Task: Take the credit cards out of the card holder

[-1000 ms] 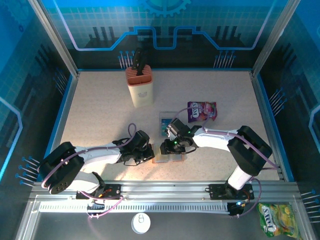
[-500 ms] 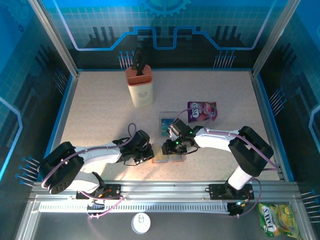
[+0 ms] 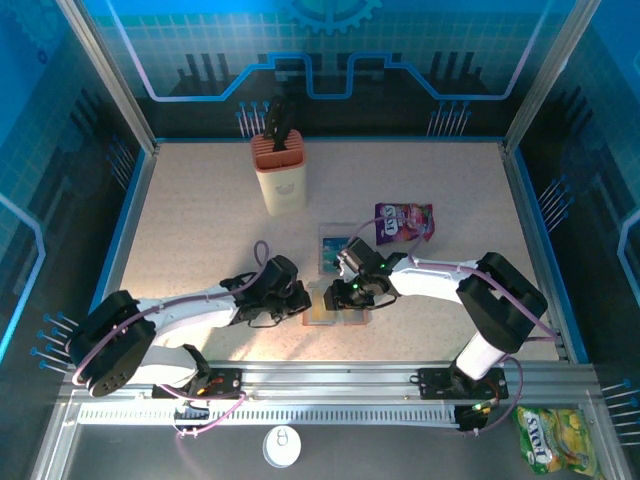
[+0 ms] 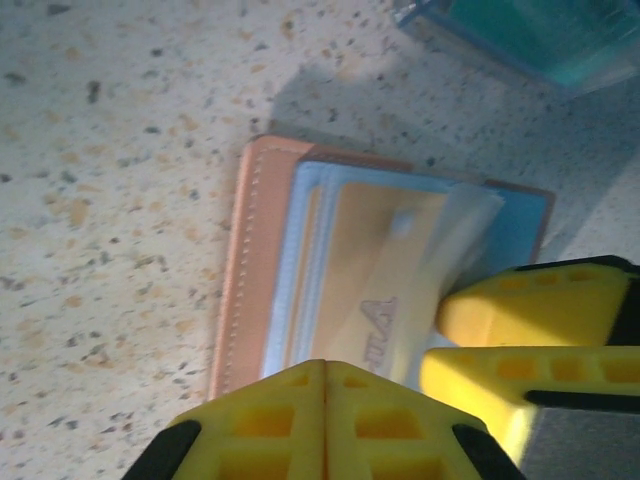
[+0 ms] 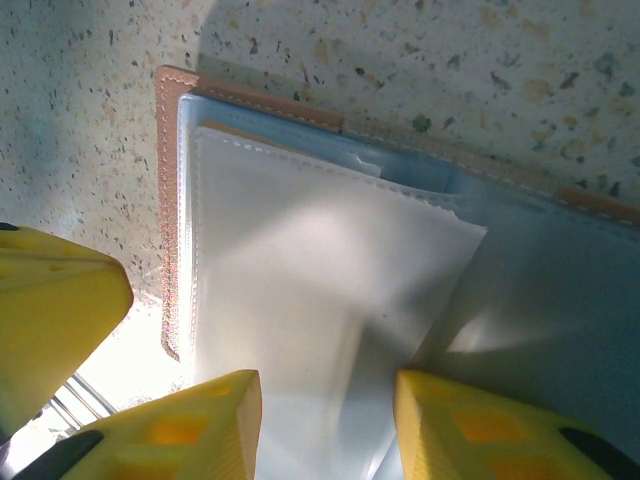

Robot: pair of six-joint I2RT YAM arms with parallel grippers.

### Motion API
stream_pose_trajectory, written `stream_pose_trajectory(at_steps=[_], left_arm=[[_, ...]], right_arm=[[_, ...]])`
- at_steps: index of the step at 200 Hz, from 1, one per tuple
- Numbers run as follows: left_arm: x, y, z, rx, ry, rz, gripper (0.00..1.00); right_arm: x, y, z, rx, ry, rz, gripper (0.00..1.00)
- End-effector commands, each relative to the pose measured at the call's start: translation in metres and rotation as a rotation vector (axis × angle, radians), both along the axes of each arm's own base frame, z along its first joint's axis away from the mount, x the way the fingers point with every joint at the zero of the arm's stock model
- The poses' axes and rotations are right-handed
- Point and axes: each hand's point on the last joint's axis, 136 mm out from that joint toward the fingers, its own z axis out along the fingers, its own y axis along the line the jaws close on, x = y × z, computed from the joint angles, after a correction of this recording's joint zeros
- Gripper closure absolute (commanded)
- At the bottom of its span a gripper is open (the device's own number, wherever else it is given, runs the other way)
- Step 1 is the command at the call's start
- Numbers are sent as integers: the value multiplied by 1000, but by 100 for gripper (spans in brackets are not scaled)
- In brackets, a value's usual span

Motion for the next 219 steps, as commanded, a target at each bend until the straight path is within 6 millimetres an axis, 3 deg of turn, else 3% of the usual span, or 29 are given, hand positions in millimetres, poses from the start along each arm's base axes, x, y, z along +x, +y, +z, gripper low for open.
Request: stream_pose_trajectory(at_steps=[1, 113, 183, 219], left_arm=[[7, -16, 11, -61, -15, -11, 92], [12, -28, 5, -91, -4, -24, 82], [12, -37, 3, -130, 5, -36, 84], [13, -38, 7, -135, -4, -41, 88]], right_arm=[[-2, -6, -1, 3, 9, -2, 60], [-1, -6, -1, 7, 13, -3, 60], [-1, -7, 1, 10, 10, -5, 60], [1, -7, 12, 24, -17, -8, 60]])
